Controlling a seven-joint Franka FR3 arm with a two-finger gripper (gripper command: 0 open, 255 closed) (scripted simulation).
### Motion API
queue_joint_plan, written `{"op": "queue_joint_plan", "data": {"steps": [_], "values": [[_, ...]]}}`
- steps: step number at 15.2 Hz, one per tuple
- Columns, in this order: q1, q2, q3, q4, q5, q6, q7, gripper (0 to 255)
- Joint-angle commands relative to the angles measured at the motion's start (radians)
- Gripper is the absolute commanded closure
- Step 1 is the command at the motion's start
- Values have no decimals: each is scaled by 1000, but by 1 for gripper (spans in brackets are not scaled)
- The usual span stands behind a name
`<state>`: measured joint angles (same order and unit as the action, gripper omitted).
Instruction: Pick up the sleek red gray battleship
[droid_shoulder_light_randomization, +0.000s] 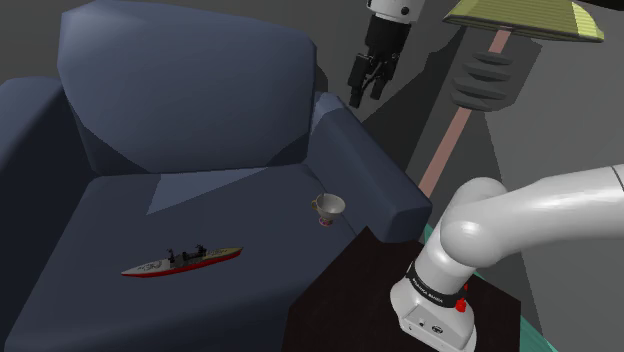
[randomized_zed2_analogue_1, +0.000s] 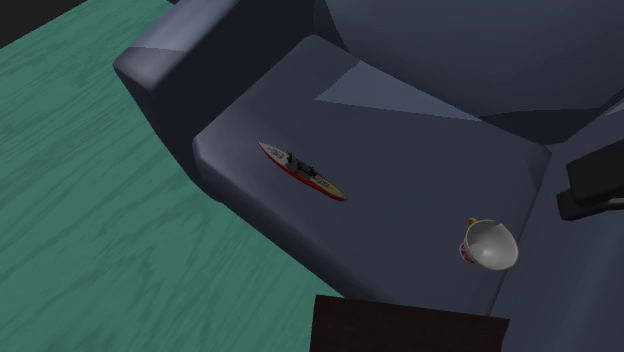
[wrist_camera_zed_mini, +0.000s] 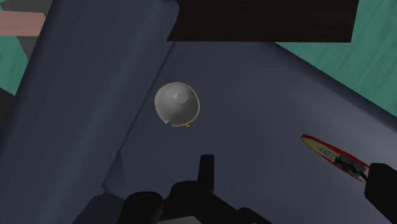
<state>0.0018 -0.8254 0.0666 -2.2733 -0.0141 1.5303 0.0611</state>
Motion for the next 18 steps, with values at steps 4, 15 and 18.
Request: {"op": "queue_joint_plan", "data": {"steps": [4,15,18], "values": [[18,49,12,-50,9,100,-15,0],[78,316,66,-137,30,459,-70,0],[91,409,83,-135,30,551,-82,0]]}}
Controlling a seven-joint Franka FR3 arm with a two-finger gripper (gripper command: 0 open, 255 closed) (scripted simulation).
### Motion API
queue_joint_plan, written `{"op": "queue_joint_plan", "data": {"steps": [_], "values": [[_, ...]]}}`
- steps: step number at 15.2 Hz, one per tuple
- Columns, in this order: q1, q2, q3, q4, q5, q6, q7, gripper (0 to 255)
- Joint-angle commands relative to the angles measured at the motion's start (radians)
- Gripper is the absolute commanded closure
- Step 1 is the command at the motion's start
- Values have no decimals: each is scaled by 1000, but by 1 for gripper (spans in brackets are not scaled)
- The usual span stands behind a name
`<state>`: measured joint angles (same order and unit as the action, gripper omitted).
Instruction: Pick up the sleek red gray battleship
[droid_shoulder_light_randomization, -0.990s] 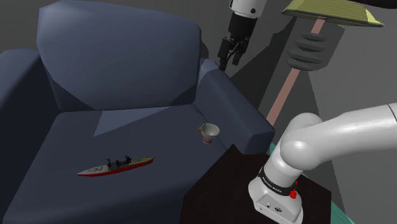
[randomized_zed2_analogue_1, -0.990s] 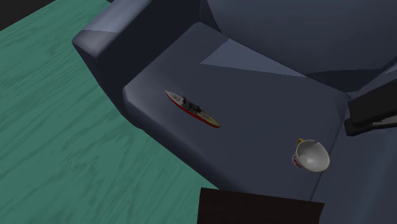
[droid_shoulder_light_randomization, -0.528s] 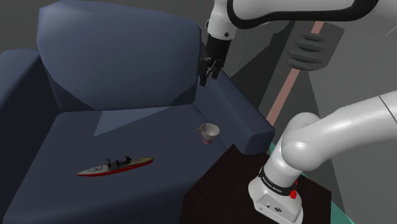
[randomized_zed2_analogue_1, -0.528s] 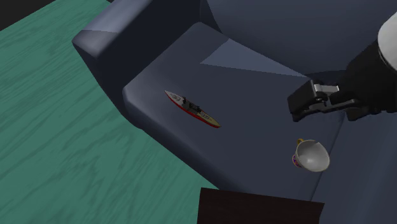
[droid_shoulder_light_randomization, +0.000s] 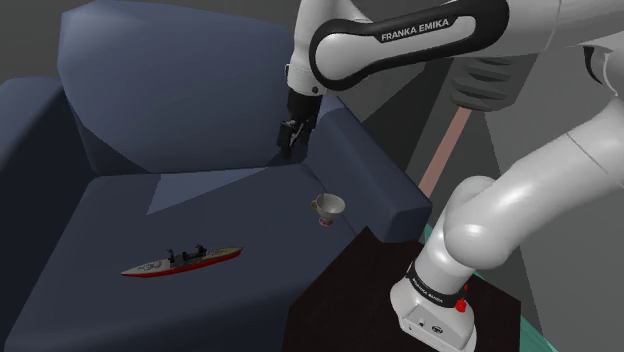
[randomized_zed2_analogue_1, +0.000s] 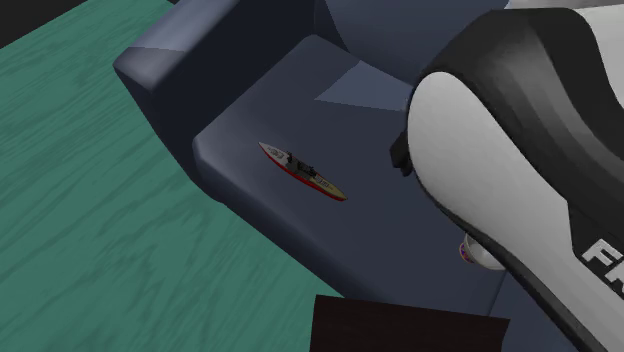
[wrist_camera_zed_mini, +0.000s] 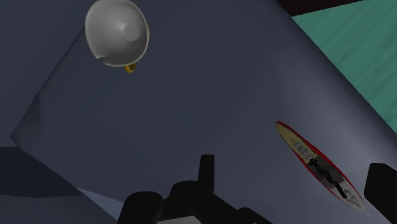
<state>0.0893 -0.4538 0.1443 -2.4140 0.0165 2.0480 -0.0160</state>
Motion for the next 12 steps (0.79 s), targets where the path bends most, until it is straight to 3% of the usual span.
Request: {"op": "queue_joint_plan", "data": {"steps": [1,12], "values": [[8,69,11,9,-2,63,-9,0],[47,456,77,123,-68,334,-21,0]]}}
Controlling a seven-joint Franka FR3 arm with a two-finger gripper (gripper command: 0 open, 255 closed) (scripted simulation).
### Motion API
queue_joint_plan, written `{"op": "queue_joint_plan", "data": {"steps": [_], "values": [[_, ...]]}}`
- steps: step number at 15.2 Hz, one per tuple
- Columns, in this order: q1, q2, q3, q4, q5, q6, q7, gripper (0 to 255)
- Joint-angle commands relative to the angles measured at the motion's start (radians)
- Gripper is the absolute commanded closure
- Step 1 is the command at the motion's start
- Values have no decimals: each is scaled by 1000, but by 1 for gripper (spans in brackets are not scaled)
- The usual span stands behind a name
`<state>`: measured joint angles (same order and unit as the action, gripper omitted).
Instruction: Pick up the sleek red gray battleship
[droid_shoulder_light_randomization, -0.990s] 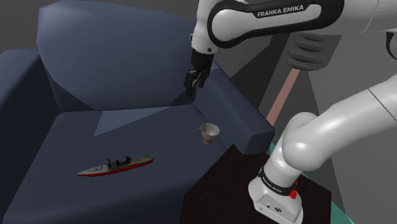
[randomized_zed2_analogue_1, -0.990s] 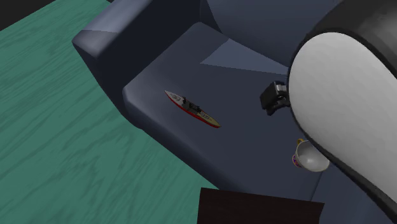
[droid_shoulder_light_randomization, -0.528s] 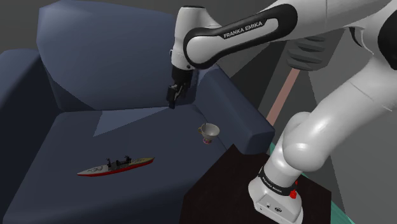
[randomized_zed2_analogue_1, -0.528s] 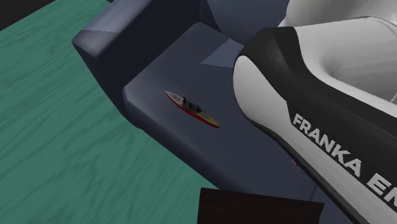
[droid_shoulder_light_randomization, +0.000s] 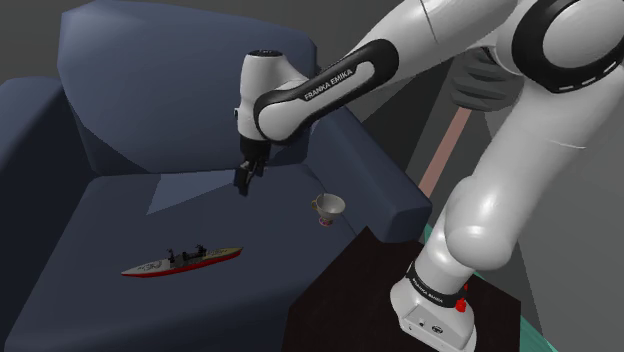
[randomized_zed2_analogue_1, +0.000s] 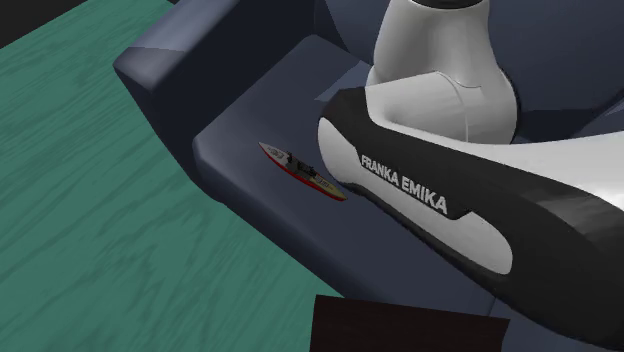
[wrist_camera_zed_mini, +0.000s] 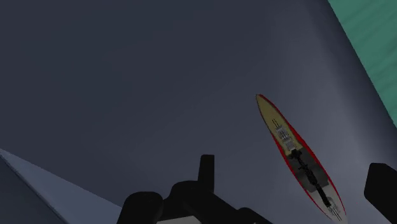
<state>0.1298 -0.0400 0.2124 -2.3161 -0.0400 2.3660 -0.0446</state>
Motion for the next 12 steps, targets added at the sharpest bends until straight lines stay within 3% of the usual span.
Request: {"op": "queue_joint_plan", "data": {"steps": [1,12], "values": [[11,79,13,42,-23,35,9,0],[99,482,21,298,-167,170,32,0]]}}
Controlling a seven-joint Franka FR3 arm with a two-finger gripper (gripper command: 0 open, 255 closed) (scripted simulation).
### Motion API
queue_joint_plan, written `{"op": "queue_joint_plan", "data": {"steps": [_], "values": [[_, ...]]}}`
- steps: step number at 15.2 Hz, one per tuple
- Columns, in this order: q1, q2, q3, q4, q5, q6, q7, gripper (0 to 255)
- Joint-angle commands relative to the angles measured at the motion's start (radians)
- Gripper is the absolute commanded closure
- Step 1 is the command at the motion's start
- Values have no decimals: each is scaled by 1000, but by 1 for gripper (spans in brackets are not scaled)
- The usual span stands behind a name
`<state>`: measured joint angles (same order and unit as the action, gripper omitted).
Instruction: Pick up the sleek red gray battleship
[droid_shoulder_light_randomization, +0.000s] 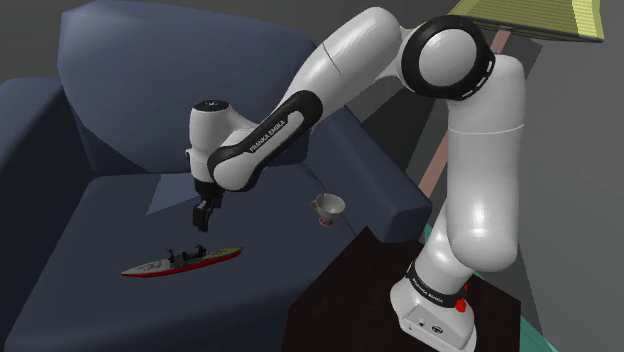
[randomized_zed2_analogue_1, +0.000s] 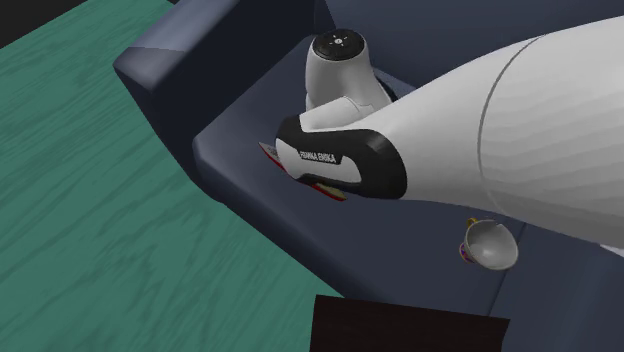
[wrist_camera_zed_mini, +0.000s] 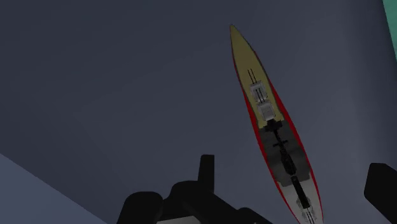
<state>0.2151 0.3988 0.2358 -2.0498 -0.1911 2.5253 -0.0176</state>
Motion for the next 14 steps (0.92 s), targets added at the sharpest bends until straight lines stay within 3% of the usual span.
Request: {"op": "queue_joint_plan", "data": {"steps": [1,7,14], "values": [[25,79,-4,61,-27,16,5,0],[93,296,-15,258,-81,32,-11,0],[108,365,-33,282,-97,78,0,0]]}}
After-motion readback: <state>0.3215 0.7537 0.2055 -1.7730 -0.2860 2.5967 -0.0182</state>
